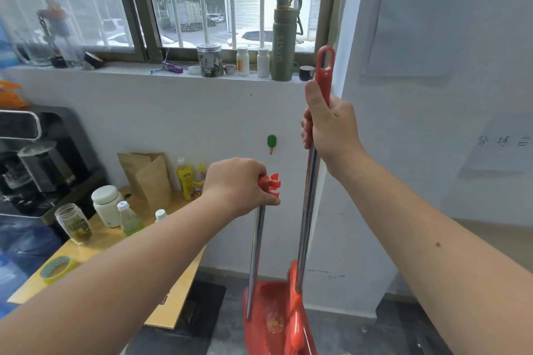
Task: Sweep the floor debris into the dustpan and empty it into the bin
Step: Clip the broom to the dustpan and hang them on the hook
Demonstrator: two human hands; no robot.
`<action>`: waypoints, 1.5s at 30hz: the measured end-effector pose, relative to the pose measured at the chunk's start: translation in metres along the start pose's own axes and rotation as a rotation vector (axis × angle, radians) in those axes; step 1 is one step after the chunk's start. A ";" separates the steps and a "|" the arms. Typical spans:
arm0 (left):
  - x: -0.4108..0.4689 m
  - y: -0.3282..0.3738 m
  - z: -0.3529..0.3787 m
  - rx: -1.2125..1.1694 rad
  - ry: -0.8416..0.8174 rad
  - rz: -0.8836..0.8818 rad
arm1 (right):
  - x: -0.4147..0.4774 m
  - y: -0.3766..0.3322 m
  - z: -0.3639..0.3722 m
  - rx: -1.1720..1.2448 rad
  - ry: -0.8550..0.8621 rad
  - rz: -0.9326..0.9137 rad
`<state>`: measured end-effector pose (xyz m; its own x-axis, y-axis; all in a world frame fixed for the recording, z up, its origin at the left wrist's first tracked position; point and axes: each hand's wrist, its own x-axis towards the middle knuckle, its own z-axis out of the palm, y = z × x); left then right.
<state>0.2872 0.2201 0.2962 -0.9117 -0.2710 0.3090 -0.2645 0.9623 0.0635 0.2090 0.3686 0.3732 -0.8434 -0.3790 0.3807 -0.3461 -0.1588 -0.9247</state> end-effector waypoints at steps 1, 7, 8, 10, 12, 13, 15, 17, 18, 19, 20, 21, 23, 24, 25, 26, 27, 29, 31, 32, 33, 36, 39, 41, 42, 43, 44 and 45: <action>0.002 0.000 0.002 0.003 -0.003 -0.002 | 0.003 0.004 0.000 0.002 -0.005 0.010; 0.020 0.000 0.009 0.029 -0.005 -0.005 | 0.016 0.030 0.011 0.066 -0.025 0.079; 0.024 -0.001 0.010 0.029 -0.012 -0.004 | 0.018 0.035 0.016 0.080 -0.030 0.090; 0.031 -0.005 0.013 0.029 -0.031 -0.001 | 0.023 0.045 0.025 0.119 -0.032 0.107; 0.037 -0.010 0.016 0.030 -0.048 0.011 | 0.029 0.053 0.035 0.158 -0.013 0.116; 0.040 -0.013 0.018 0.033 -0.056 0.018 | 0.032 0.056 0.039 0.169 0.000 0.119; 0.045 -0.020 0.020 0.035 -0.064 0.029 | 0.038 0.060 0.047 0.177 0.017 0.125; 0.050 -0.028 0.021 0.035 -0.067 0.035 | 0.043 0.061 0.052 0.181 0.034 0.130; 0.054 -0.031 0.021 0.034 -0.069 0.038 | 0.047 0.061 0.054 0.178 0.044 0.128; 0.057 -0.035 0.021 0.032 -0.066 0.039 | 0.051 0.060 0.056 0.173 0.055 0.124; 0.062 -0.039 0.021 0.026 -0.062 0.036 | 0.056 0.059 0.057 0.164 0.066 0.119; 0.066 -0.043 0.021 0.018 -0.060 0.031 | 0.061 0.058 0.059 0.153 0.077 0.114; 0.073 -0.050 0.021 0.000 -0.062 0.021 | 0.070 0.054 0.063 0.133 0.097 0.101; 0.077 -0.052 0.021 -0.008 -0.066 0.020 | 0.074 0.053 0.065 0.126 0.104 0.093; 0.080 -0.053 0.021 -0.015 -0.071 0.019 | 0.078 0.053 0.067 0.122 0.107 0.085; 0.083 -0.055 0.021 -0.025 -0.077 0.016 | 0.080 0.053 0.069 0.123 0.107 0.076; 0.085 -0.056 0.021 -0.037 -0.081 0.012 | 0.083 0.053 0.071 0.124 0.103 0.066; 0.090 -0.057 0.020 -0.059 -0.081 0.007 | 0.087 0.054 0.074 0.118 0.090 0.049; 0.093 -0.057 0.020 -0.078 -0.079 0.003 | 0.089 0.057 0.077 0.109 0.079 0.049; 0.094 -0.056 0.020 -0.088 -0.076 0.002 | 0.090 0.059 0.078 0.107 0.076 0.050; 0.094 -0.055 0.020 -0.097 -0.075 0.001 | 0.091 0.061 0.080 0.108 0.075 0.053; 0.098 -0.052 0.023 -0.117 -0.066 0.001 | 0.091 0.065 0.084 0.137 0.073 0.060; 0.101 -0.050 0.025 -0.122 -0.084 -0.009 | 0.091 0.070 0.087 0.170 0.073 0.071; 0.101 -0.051 0.027 -0.120 -0.108 -0.027 | 0.089 0.075 0.087 0.200 0.084 0.092; 0.101 -0.050 0.029 -0.118 -0.115 -0.035 | 0.089 0.077 0.087 0.219 0.093 0.101; 0.102 -0.050 0.030 -0.115 -0.121 -0.039 | 0.089 0.079 0.087 0.235 0.103 0.109; 0.102 -0.050 0.030 -0.113 -0.127 -0.043 | 0.090 0.081 0.087 0.246 0.113 0.118; 0.102 -0.049 0.031 -0.112 -0.133 -0.048 | 0.090 0.083 0.087 0.257 0.123 0.124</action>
<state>0.1973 0.1443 0.2948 -0.9344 -0.3101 0.1750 -0.2786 0.9428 0.1830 0.1404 0.2416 0.3312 -0.9216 -0.2992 0.2472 -0.1353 -0.3492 -0.9272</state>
